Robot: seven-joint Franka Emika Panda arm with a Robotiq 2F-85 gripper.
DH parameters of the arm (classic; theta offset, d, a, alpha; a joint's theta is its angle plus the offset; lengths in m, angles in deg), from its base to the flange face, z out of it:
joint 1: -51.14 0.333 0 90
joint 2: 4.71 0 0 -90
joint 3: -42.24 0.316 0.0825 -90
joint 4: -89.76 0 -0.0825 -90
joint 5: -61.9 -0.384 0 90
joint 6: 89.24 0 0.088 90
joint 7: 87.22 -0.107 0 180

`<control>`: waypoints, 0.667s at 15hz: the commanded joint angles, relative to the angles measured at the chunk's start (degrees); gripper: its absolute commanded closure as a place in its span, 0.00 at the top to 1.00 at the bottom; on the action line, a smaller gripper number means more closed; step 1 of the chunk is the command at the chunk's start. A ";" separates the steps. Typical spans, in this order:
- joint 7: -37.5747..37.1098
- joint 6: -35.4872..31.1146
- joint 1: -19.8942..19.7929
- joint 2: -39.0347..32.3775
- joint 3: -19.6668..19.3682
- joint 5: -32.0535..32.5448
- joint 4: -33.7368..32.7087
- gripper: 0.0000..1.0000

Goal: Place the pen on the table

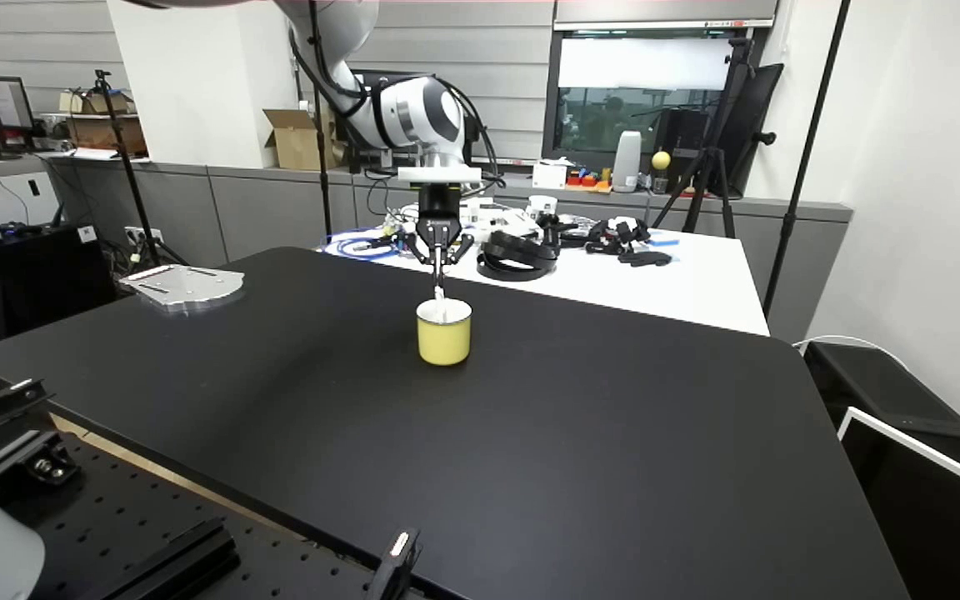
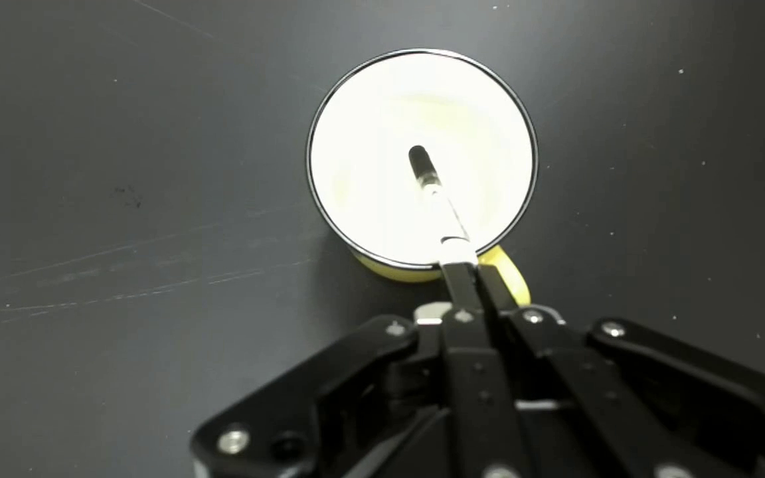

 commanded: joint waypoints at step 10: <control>-0.33 13.08 0.04 3.94 -0.76 -0.36 -8.38 0.01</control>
